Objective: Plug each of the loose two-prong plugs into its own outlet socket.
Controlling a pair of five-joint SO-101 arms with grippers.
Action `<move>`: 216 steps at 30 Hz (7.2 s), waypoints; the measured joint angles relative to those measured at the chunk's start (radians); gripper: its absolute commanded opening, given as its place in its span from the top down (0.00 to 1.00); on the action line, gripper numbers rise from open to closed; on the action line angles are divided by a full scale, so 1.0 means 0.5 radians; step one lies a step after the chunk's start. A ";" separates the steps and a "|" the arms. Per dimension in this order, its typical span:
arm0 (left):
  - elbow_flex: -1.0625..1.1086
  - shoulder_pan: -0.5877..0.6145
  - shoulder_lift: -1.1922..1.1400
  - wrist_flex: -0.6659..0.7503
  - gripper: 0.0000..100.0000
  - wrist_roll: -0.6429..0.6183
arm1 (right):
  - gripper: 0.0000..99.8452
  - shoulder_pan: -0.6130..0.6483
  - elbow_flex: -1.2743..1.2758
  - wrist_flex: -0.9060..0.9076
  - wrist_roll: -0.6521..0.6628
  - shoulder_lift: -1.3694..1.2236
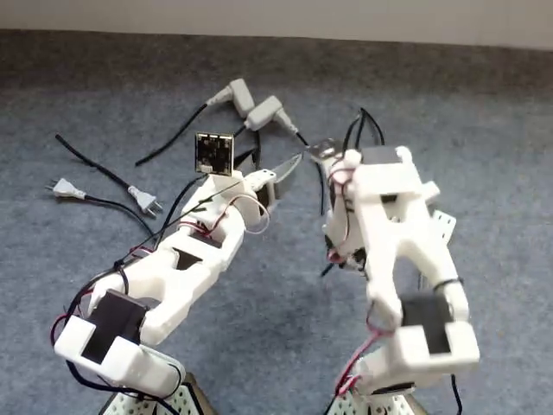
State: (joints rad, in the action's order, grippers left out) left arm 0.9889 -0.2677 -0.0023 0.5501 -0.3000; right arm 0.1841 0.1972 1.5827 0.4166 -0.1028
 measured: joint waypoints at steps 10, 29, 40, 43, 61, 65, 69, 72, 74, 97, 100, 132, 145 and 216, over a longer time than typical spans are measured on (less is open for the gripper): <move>0.000 0.003 0.000 0.000 0.71 0.000 | 0.99 -0.288 -0.997 0.279 0.018 -0.878; 0.000 0.003 0.000 0.000 0.71 0.000 | 0.81 -0.316 -1.304 0.295 0.046 -1.145; 0.000 0.003 0.000 0.000 0.71 0.000 | 0.82 -0.316 -1.304 0.295 0.043 -1.145; 0.000 0.003 0.000 0.000 0.71 0.000 | 0.90 -0.316 -1.304 0.295 -0.012 -1.145; 0.000 0.003 0.000 0.000 0.71 0.000 | 0.95 -0.334 -1.298 0.292 -0.034 -1.083; 0.000 0.003 0.000 0.000 0.71 0.000 | 0.95 -0.405 -1.298 0.292 0.025 -0.758; 0.000 0.003 0.000 0.000 0.71 0.000 | 0.95 -0.516 -1.298 0.292 0.071 -0.341; 0.000 0.003 0.000 0.000 0.71 0.000 | 0.95 -0.675 -1.298 0.292 0.046 -0.150; 0.000 0.003 0.000 0.000 0.71 0.000 | 0.95 -0.795 -1.298 0.292 0.003 -0.117; 0.000 0.003 0.000 0.000 0.71 0.000 | 1.00 -0.982 -1.028 0.292 -0.792 -0.117; 0.000 0.003 0.000 0.000 0.71 0.000 | 0.99 -0.979 -0.964 0.267 -0.792 -0.120; 0.018 0.003 0.000 0.000 0.71 0.000 | 0.99 -1.169 -0.767 -0.310 -0.632 -0.427; 0.018 0.003 0.000 0.000 0.71 0.000 | 0.99 -1.175 -0.767 -0.374 -0.632 -0.427; 0.018 0.003 0.000 0.000 0.71 0.000 | 0.76 -1.013 -1.359 0.040 -0.755 -1.215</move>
State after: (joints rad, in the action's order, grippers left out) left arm 0.9981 -0.2662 -0.0023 0.5501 -0.3000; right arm -0.3222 -0.4826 1.6026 0.0391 -0.7104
